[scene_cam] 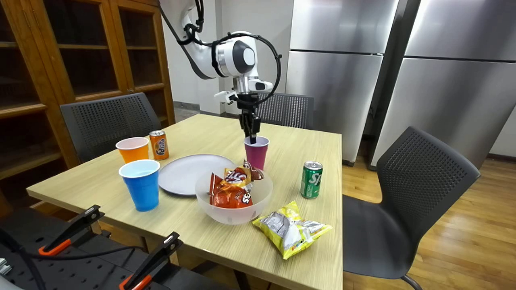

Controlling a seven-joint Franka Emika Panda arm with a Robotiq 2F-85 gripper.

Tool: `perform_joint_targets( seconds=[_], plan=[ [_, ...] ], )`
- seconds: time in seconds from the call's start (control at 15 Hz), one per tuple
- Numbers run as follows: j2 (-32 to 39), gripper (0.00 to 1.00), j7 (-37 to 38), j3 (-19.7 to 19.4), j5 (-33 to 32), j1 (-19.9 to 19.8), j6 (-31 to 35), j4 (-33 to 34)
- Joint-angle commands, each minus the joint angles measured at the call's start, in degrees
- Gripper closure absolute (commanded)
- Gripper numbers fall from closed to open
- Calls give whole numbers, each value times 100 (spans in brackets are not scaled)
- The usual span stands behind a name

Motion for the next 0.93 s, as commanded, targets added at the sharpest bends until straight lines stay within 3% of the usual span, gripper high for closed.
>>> perform_joint_targets(
  seconds=[0.0, 0.13, 0.87],
  plan=[
    [58, 88, -2, 7, 99, -16, -253, 207],
    [32, 100, -2, 2, 95, -15, -238, 166],
    [-459, 99, -14, -29, 22, 68, 127, -424]
  ],
)
